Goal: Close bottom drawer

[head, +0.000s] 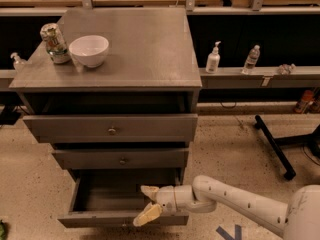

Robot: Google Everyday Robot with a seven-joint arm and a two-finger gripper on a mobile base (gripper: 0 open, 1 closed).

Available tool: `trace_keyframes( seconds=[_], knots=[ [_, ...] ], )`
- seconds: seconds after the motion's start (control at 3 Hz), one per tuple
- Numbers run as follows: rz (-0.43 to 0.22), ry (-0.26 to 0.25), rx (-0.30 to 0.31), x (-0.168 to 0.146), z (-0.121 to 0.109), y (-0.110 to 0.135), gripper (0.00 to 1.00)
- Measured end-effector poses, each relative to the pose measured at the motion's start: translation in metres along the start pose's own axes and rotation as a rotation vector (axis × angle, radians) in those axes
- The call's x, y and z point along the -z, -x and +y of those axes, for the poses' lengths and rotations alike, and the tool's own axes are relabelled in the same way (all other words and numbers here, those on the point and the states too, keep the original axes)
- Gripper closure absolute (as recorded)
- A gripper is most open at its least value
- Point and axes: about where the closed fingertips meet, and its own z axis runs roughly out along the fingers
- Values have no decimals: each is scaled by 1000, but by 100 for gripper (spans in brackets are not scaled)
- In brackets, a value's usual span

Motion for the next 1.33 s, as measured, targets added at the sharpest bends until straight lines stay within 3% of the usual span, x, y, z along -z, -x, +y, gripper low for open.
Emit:
trace_keyframes(
  seconds=[0.67,1.0,1.33],
  knots=[
    [-108,178,-101,-43,-28,-61,44],
    [-160,222,-117,-55,-35,-79,67],
    [-169,233,-125,-57,-36,-83,77]
  ],
)
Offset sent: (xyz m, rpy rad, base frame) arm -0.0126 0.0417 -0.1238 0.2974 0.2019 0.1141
